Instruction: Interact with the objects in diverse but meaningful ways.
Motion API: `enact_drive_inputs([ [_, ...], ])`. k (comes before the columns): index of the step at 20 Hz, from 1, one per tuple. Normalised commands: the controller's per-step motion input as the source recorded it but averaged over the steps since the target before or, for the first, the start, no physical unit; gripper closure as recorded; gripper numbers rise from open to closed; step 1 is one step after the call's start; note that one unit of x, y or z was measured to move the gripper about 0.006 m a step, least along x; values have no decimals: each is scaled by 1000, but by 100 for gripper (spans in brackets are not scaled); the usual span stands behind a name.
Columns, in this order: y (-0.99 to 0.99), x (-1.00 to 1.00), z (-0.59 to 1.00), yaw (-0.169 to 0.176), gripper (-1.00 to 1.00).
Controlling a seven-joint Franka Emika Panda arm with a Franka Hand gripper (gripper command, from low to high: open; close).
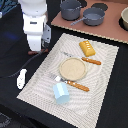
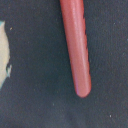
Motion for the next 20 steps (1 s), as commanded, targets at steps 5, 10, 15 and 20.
enact_drive_inputs([
  [5, -42, -217, -429, 22, -100],
  [10, -53, -247, -452, 25, 100],
  [15, -54, -275, -453, 33, 100],
  [20, -51, -274, -446, 41, 100],
])
